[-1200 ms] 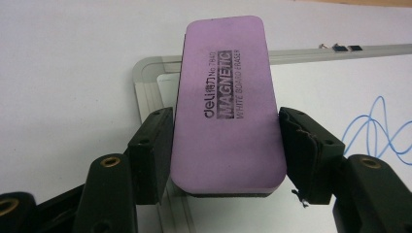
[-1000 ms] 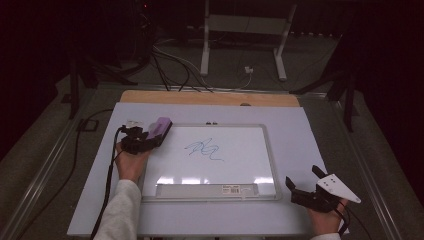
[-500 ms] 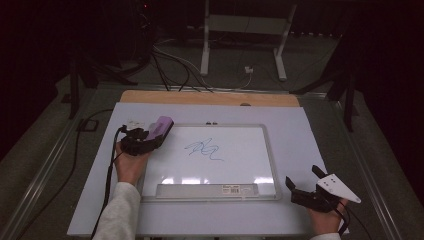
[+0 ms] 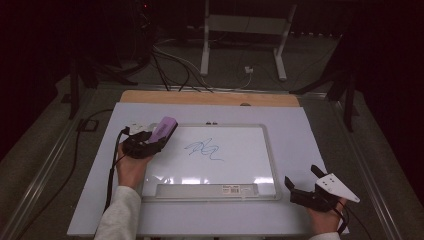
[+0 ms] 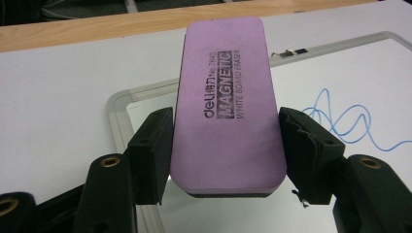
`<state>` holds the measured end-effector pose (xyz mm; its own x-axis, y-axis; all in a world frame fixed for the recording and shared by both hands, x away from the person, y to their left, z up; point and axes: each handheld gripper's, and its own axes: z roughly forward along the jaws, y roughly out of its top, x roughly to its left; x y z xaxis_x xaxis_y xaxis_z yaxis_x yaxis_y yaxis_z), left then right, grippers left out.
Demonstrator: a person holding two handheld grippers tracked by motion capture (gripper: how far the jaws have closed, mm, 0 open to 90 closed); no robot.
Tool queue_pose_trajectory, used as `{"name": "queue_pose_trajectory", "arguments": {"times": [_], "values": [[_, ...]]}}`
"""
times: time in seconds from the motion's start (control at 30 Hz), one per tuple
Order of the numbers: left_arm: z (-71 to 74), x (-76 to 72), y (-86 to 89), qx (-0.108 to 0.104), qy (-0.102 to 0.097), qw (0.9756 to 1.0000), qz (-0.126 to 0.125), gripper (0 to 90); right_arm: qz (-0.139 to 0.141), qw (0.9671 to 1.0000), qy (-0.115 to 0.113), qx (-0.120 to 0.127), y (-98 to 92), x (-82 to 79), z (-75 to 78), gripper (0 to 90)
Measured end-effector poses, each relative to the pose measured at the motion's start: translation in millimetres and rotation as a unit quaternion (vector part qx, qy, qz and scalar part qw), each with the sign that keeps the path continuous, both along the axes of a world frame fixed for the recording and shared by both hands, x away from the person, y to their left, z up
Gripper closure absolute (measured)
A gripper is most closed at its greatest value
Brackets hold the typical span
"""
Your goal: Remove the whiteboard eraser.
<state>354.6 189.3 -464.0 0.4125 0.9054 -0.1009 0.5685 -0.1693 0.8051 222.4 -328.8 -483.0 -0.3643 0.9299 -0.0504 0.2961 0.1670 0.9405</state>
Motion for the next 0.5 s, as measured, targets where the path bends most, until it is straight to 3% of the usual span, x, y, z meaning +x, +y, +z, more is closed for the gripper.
{"name": "queue_pose_trajectory", "arguments": {"times": [0.5], "values": [[1.5,-8.6,-12.6,0.007,-0.009,0.9996,-0.027,41.4,0.001,1.0,-0.001,0.0,0.9,-0.3,0.1,1.2]]}}
